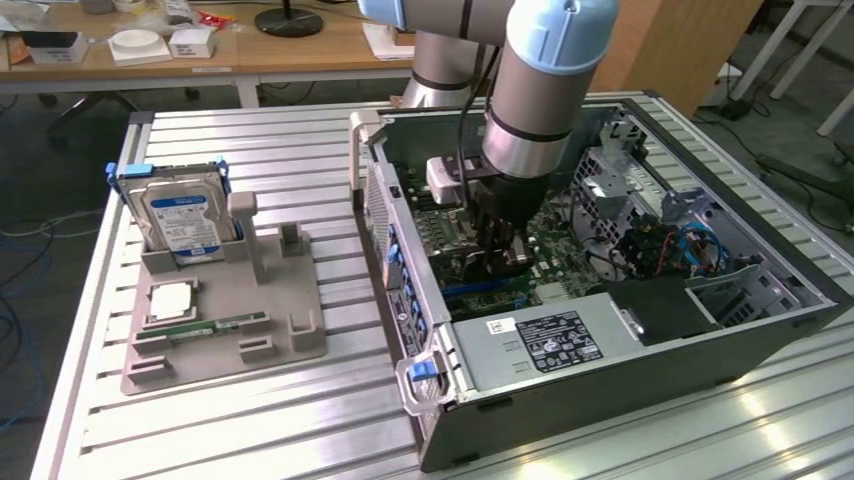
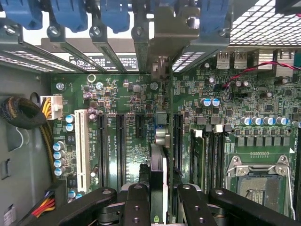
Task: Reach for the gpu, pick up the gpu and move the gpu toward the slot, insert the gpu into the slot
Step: 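Insert the gpu into the slot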
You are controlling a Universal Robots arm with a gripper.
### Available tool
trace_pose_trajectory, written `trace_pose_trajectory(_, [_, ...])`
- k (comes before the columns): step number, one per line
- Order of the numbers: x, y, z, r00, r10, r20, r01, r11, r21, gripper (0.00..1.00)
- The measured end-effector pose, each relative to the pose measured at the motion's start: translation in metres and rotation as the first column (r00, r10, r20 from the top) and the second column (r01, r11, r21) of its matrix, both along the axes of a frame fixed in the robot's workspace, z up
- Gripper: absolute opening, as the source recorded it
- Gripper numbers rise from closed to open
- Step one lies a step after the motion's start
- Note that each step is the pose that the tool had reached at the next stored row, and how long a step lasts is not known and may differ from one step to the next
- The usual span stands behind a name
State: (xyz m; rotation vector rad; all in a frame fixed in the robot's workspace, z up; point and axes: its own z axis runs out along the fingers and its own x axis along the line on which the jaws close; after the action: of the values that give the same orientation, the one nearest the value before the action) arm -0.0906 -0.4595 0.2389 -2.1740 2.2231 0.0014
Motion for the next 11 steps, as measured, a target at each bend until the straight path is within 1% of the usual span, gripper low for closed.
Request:
trace_pose_trajectory(6, [0.0, 0.0, -0.0001, 1.0, 0.0, 0.0009, 0.0, 1.0, -0.0007, 0.27])
trace_pose_trajectory(11, [-0.0001, -0.0001, -0.0032, 1.0, 0.0, 0.0008, 0.0, 1.0, -0.0008, 0.27])
